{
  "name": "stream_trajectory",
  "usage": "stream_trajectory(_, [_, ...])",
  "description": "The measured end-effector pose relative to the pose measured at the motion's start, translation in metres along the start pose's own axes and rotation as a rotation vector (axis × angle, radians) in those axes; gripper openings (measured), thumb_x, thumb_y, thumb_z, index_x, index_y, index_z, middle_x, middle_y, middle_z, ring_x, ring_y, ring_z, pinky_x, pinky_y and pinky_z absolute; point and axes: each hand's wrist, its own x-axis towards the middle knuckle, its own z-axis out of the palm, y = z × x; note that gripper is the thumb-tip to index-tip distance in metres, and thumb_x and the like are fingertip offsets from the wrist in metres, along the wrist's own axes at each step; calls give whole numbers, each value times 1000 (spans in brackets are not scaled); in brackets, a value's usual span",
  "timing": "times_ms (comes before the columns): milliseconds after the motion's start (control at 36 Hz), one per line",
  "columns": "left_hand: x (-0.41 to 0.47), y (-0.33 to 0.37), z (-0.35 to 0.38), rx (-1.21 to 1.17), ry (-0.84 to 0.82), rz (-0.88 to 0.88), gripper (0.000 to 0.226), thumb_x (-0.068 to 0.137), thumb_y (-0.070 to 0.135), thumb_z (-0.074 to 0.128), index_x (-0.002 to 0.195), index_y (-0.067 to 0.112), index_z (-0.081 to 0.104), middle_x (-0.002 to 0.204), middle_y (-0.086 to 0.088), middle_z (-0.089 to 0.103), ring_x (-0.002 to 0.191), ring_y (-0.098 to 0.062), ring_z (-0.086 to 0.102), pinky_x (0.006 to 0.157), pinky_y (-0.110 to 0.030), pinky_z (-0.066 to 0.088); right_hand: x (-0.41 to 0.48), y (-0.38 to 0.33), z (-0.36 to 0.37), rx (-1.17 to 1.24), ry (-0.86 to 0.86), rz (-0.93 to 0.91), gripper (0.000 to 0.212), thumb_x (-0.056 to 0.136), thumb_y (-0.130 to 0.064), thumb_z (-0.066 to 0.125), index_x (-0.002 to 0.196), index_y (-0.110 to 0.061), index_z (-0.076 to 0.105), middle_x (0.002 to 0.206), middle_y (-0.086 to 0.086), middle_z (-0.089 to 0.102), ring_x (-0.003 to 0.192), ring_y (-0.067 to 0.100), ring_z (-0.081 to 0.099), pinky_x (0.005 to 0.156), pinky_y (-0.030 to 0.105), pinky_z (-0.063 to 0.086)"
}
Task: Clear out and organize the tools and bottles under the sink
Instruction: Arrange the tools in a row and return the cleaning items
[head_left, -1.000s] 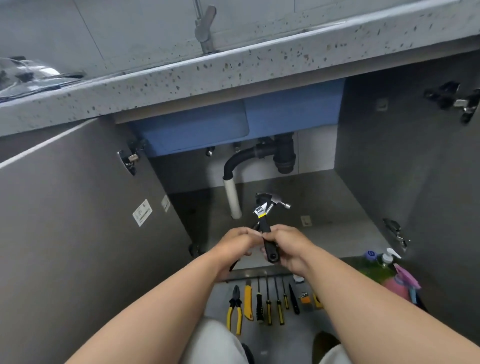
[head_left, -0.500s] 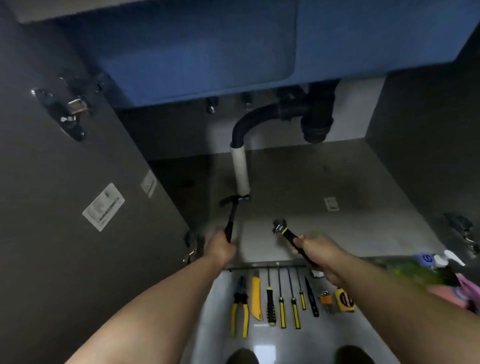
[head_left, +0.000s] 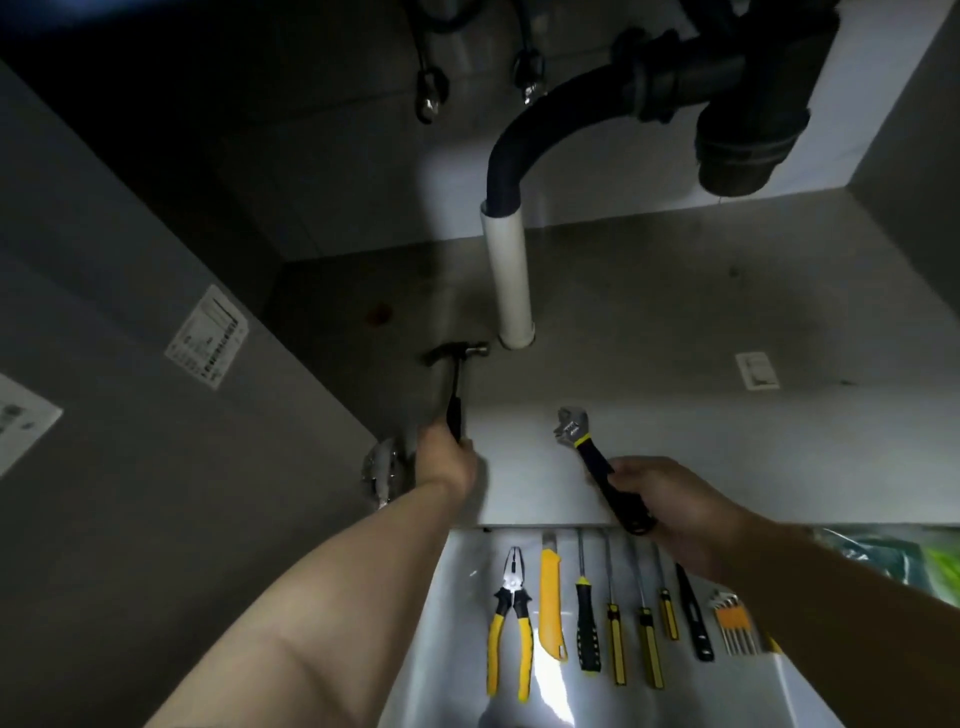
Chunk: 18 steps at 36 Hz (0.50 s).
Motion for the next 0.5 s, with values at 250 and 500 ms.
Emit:
stream_trajectory(250, [10, 0, -8, 631, -24, 226, 66, 92, 2, 53, 152, 17, 30, 143, -17, 40, 128, -36, 45, 105, -44, 43, 15, 5, 9, 48, -1, -11, 27, 102, -5, 49, 118, -4, 70, 122, 22, 66, 105, 32, 61, 68, 31, 42])
stream_trajectory(500, [20, 21, -8, 947, -124, 270, 51, 101, 2, 32, 152, 8, 34, 149, -18, 35, 130, -37, 46, 100, -45, 46, 17, 17, 13, 27, -12, -28, 25, 101, -5, 50, 117, -3, 70, 121, 28, 64, 98, 34, 59, 67, 30, 42])
